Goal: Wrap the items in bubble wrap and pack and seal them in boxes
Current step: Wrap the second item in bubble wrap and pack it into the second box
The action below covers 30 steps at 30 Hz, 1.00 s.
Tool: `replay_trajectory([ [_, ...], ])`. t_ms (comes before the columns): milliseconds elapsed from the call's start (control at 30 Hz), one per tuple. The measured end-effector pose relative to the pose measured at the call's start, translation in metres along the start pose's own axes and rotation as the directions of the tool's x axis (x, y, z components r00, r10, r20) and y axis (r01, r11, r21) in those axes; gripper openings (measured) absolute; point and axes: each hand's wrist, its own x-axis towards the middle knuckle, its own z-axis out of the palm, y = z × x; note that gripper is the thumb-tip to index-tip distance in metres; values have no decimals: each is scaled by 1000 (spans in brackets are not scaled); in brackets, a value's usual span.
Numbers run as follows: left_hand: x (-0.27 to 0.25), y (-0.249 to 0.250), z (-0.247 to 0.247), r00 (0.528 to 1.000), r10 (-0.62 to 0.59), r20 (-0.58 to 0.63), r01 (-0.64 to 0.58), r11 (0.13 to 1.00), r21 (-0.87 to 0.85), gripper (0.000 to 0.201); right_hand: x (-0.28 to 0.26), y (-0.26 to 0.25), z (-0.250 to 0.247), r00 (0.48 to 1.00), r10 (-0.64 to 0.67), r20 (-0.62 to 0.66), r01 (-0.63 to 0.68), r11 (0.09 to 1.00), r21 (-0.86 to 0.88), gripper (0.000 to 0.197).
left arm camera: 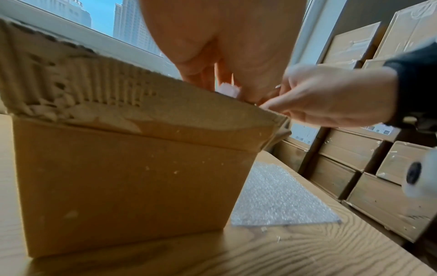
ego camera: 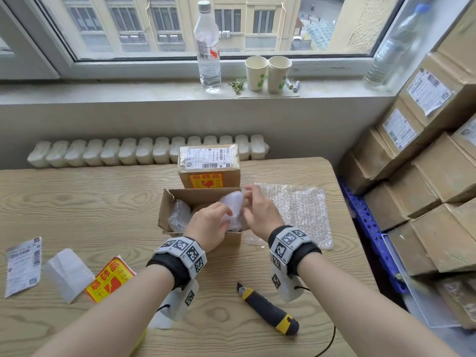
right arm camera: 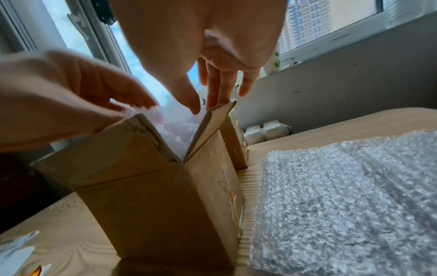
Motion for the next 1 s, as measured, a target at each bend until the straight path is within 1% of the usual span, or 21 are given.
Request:
replay_trajectory([
  [33,-1,0,3,999,-3,38,3,1000,3,17,1,-1,-1,1000,5,-15,-4,1000,29,48],
  [67,-2,1,6,998,-9,62,9,1000,3,21,2,-1,-2,999,-19,-29,20,999,28,47],
  [167,-2,2,9,991,-65,121,64,998,16,30,3,2,-3,984,-178,-2,177,979,-105,31],
  [233,-1,-2,10,970,-103,222,92,994,57,34,3,2,-4,972,-225,67,234,953,-193,30],
  [300,-2,-7,13,941,-111,319,87,992,89,37,3,0,-3,951,-242,191,292,905,-310,30],
  [367,-6,-12,16,932,-100,348,84,995,61,38,3,-6,-1,924,-236,300,347,846,-404,29],
  [433,-11,-13,19,955,-87,283,85,996,20,36,3,-10,1,909,-216,358,377,794,-478,31],
  [500,-16,-14,19,984,-101,147,102,995,0,30,3,-11,4,899,-189,395,392,748,-536,32],
  [533,-17,-14,20,991,-107,78,106,994,14,27,3,-11,6,895,-179,408,399,730,-554,33],
  [567,-19,-16,20,993,-117,22,116,993,36,26,3,-9,7,893,-175,414,403,719,-566,33],
  [633,-19,-18,20,985,-166,-52,169,983,66,37,1,-3,11,899,-193,392,400,723,-563,44],
  [700,-20,-18,22,967,-251,-35,253,964,87,54,0,2,16,901,-201,384,398,734,-550,59],
  [733,-20,-18,23,957,-289,-8,288,952,102,59,-1,5,17,899,-205,387,402,738,-543,62],
  [767,-20,-17,23,949,-314,14,311,943,116,61,-1,5,18,897,-196,396,401,738,-544,61],
  [800,-20,-17,23,944,-328,34,323,940,112,62,-1,5,18,898,-182,401,392,746,-538,55],
  [867,-21,-18,22,950,-307,55,304,951,53,59,1,3,16,908,-142,394,339,803,-490,40],
  [900,-21,-19,22,961,-274,48,273,962,15,56,1,1,15,921,-142,362,305,840,-448,36],
  [967,-22,-21,21,981,-191,26,192,980,-43,51,1,1,13,959,-167,228,241,905,-351,31],
  [1000,-23,-21,22,988,-156,15,156,986,-60,49,2,1,12,969,-180,169,226,922,-316,27],
])
